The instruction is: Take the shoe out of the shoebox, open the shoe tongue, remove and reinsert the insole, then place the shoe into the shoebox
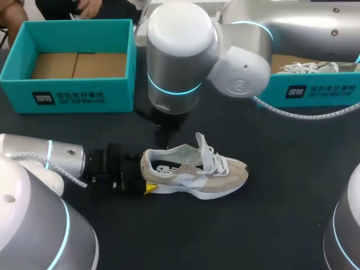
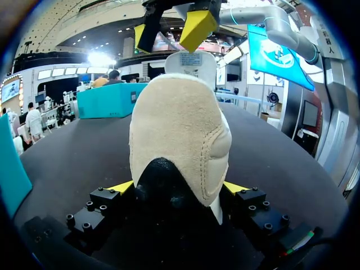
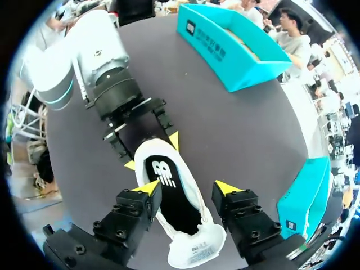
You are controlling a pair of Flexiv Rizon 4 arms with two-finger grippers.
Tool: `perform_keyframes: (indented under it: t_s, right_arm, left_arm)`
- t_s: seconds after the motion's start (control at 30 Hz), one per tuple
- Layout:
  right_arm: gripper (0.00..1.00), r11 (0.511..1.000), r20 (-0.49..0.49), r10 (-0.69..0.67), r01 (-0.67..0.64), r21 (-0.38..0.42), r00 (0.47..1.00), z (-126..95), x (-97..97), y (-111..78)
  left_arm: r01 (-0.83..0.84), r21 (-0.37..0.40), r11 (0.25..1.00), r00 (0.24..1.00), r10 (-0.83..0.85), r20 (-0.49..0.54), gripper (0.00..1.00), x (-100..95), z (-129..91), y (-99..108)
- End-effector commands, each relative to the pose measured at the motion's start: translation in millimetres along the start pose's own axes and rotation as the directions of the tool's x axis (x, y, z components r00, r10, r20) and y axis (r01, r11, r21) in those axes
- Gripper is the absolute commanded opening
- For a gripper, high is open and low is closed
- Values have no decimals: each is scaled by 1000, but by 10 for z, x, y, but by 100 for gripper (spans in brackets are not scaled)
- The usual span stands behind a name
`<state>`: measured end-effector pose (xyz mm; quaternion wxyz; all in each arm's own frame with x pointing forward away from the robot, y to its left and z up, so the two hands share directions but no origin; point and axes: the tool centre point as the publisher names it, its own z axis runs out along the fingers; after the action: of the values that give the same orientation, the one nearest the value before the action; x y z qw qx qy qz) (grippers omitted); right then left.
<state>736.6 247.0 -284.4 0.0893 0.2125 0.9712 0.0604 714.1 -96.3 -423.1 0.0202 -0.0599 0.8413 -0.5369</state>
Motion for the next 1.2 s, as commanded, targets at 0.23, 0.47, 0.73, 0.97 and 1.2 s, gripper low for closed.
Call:
perform_keyframes:
  t_s: [0.23,0.47,0.73,0.97,1.2]
  right_arm:
    - [0,982,-120,-151,163,94,981,239,65,-102]
    - [0,986,-155,-100,119,120,983,288,99,-165]
    - [0,986,-155,-100,119,120,983,288,99,-165]
    - [0,986,-155,-100,119,120,983,288,99,-165]
    - [0,980,-172,-103,130,151,980,415,152,-259]
  left_arm:
    - [0,-3,1000,1000,0,0,0,16,19,19]
    - [0,-3,1000,1000,0,0,0,16,19,19]
    - [0,-3,1000,1000,0,0,0,16,19,19]
    - [0,-3,1000,1000,0,0,0,16,19,19]
    - [0,-3,1000,1000,0,0,0,16,19,19]
